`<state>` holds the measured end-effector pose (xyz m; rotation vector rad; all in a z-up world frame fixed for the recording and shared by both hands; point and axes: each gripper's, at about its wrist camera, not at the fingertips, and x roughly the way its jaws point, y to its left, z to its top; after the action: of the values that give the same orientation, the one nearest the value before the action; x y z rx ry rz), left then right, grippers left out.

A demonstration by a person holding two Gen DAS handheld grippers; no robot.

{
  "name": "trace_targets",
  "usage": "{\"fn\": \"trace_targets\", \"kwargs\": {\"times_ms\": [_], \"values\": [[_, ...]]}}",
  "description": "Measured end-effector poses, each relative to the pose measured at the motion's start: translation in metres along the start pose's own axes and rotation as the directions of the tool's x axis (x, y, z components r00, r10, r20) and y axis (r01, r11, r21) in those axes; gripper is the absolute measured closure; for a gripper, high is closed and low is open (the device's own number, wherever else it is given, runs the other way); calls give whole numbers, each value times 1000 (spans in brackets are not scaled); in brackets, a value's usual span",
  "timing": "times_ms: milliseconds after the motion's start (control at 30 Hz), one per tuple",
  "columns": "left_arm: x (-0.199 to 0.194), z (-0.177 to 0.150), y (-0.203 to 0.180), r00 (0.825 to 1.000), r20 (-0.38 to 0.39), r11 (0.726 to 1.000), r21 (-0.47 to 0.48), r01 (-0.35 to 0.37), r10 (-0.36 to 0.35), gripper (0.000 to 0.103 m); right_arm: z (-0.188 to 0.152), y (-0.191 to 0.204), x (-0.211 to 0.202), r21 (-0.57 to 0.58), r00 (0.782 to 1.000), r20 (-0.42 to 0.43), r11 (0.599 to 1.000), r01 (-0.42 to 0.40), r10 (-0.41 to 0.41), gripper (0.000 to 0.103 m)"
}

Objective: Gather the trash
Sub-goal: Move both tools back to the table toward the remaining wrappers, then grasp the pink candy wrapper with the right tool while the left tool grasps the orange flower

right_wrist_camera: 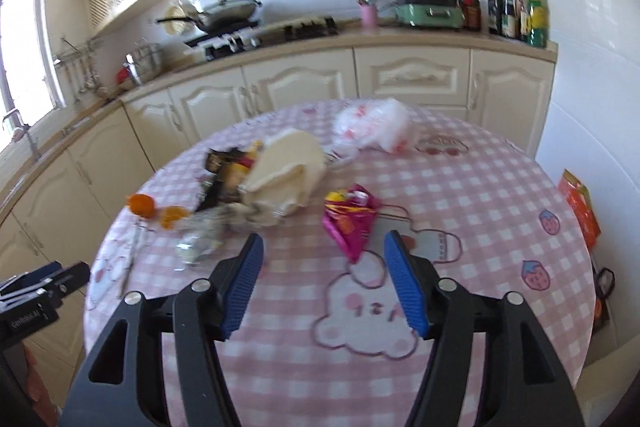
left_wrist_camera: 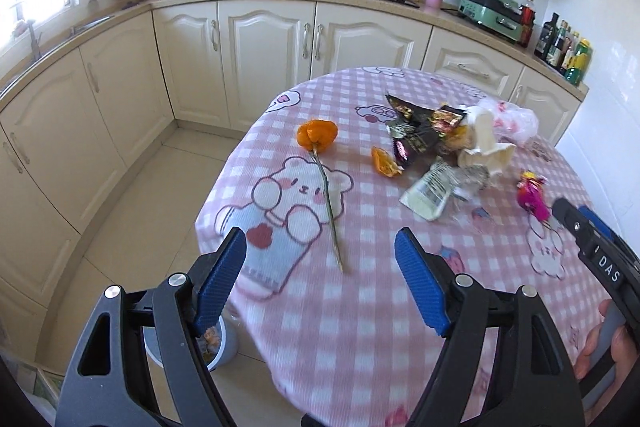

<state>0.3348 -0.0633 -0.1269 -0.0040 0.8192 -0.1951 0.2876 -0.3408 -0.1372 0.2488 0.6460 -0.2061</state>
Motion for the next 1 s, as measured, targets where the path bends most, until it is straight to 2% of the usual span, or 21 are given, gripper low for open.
{"fn": "trace_targets", "kwargs": {"times_ms": [167, 333, 433, 600, 667, 700, 733, 767, 800, 833, 867, 1000], "values": [[26, 19, 3, 1000, -25, 1000, -16, -3, 2, 29, 5, -12, 40, 22, 994, -104, 999, 29, -27, 40], [50, 32, 7, 999, -45, 1000, -30, 0, -2, 29, 18, -20, 65, 45, 991, -132, 998, 43, -36, 40], [65, 40, 11, 998, -57, 999, -44, 1, -4, 30, 24, -26, 76, 64, 990, -141, 998, 29, -20, 65], [87, 52, 13, 997, -81, 998, -62, 15, -20, 38, 27, -24, 80, 64, 991, -132, 998, 14, -5, 65], [93, 54, 12, 995, -89, 998, -64, 29, -34, 46, 28, -24, 81, 69, 991, -132, 998, 9, 0, 65], [97, 55, 11, 994, -100, 997, -61, 35, -41, 62, 29, -23, 81, 70, 992, -130, 998, 6, 3, 65], [102, 55, 9, 993, -113, 997, -59, 39, -46, 71, 29, -23, 81, 70, 992, -127, 998, 5, 4, 65], [103, 55, 8, 993, -110, 998, -53, 35, -40, 73, 30, -22, 81, 67, 992, -125, 998, 4, 5, 65], [104, 55, 7, 994, -107, 999, -42, 33, -38, 78, 30, -21, 81, 63, 992, -124, 998, 5, 3, 65], [104, 56, 6, 993, -107, 999, -35, 37, -40, 94, 31, -19, 80, 58, 993, -120, 998, 5, 2, 65], [104, 55, 7, 993, -107, 998, -38, 46, -50, 98, 31, -19, 80, 57, 993, -116, 998, 4, 3, 66], [97, 53, 10, 992, -86, 994, -52, 93, -97, 99, 33, -14, 72, 41, 997, -76, 999, 13, -10, 66]]}}
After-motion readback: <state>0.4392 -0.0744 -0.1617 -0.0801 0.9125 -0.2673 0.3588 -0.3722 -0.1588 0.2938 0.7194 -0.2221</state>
